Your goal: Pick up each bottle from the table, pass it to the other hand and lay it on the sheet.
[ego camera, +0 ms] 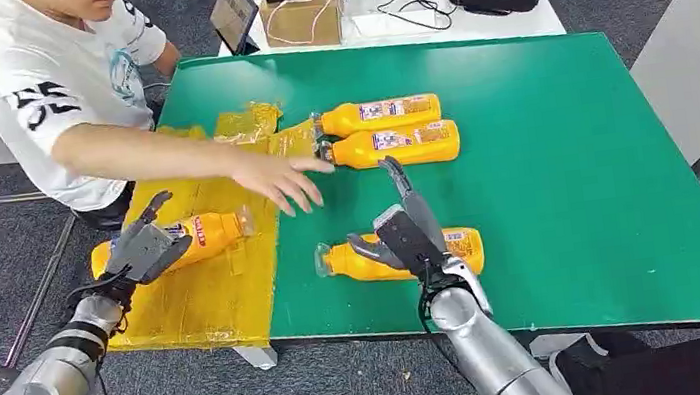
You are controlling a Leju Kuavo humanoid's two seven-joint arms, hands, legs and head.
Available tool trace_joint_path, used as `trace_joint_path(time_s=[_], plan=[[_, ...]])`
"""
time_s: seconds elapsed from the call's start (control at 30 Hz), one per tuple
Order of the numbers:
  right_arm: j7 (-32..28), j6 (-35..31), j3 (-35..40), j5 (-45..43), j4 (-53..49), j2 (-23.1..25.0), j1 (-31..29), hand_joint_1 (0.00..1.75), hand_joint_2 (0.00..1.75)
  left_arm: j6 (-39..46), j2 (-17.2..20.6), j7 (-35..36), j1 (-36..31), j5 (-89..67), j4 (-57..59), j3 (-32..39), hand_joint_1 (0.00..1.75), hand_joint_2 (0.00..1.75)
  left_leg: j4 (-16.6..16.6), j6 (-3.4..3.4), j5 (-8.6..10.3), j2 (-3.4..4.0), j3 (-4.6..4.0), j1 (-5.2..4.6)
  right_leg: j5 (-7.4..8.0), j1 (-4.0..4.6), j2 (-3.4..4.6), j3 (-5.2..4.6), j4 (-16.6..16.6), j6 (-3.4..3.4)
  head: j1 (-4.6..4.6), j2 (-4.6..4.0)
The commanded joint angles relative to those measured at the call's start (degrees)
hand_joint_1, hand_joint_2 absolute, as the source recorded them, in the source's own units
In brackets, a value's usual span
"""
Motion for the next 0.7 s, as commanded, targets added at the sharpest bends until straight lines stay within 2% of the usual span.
trace_joint_path(time_s=[0.03,0.17,0.2,0.27,0.3,0.47,0.6,0.7], plan=[[3.7,-0.8,2.4,3.2,4.9,-3.0,0.3,0.00,1.75,-5.7,-7.4,-0.1,3.1,8.2,-7.0,10.8,0.00,0.00,-0.1,-0.02,-0.05,-0.14,0.17,0.03,-0.09,0.04,-0.17,0.25,-0.1,-0.04,0.00,0.00],[3.6,-0.5,2.2,3.1,4.9,-3.2,0.6,0.00,1.75,-5.7,-8.0,-0.1,3.1,8.2,-7.2,10.6,0.00,0.00,0.0,-0.03,-0.06,-0.12,0.14,0.03,-0.09,0.06,-0.16,0.21,-0.1,-0.06,0.00,0.00],[5.3,-0.7,1.9,4.7,5.0,-3.4,0.8,0.00,1.75,-6.2,-8.5,0.2,3.1,9.2,-7.5,10.9,0.00,1.75,0.0,-0.06,-0.13,-0.13,0.24,0.07,-0.16,0.10,-0.18,0.34,-0.1,-0.09,-0.02,0.00],[7.0,-0.5,2.2,6.5,5.7,-4.2,1.1,0.00,1.75,-8.0,-10.2,0.5,3.1,11.0,-8.5,11.2,0.00,1.75,0.0,-0.02,-0.05,-0.05,0.06,0.01,-0.06,0.03,-0.08,0.13,-0.1,-0.04,-0.02,0.00],[8.3,-0.7,2.6,8.3,6.3,-4.9,1.1,0.00,1.75,-8.9,-11.4,0.7,3.3,12.2,-9.6,11.3,0.00,1.75,0.0,-0.05,-0.13,-0.16,0.23,0.07,-0.16,0.10,-0.21,0.36,-0.1,-0.08,0.00,0.00],[13.5,0.2,2.3,14.8,6.6,-7.9,2.0,0.00,1.75,-10.4,-14.5,3.4,5.2,14.7,-14.1,8.1,0.00,1.75,0.0,-0.02,-0.08,-0.26,0.14,0.03,-0.13,0.06,-0.29,0.25,-0.1,-0.05,-0.02,0.00],[13.4,0.1,2.0,14.7,6.5,-8.2,2.4,0.00,1.75,-10.3,-14.5,3.4,5.4,14.8,-14.1,8.0,0.00,1.75,0.0,-0.02,-0.17,-0.21,0.23,0.04,-0.18,0.09,-0.28,0.39,-0.1,-0.06,-0.02,0.00],[17.8,2.8,2.6,19.6,7.4,-10.0,1.9,0.00,1.75,-12.5,-15.0,3.5,5.9,17.1,-15.5,6.5,0.00,1.75,0.0,-0.01,-0.10,-0.09,0.08,-0.04,-0.07,0.00,-0.13,0.18,-0.1,-0.03,0.00,0.00]])
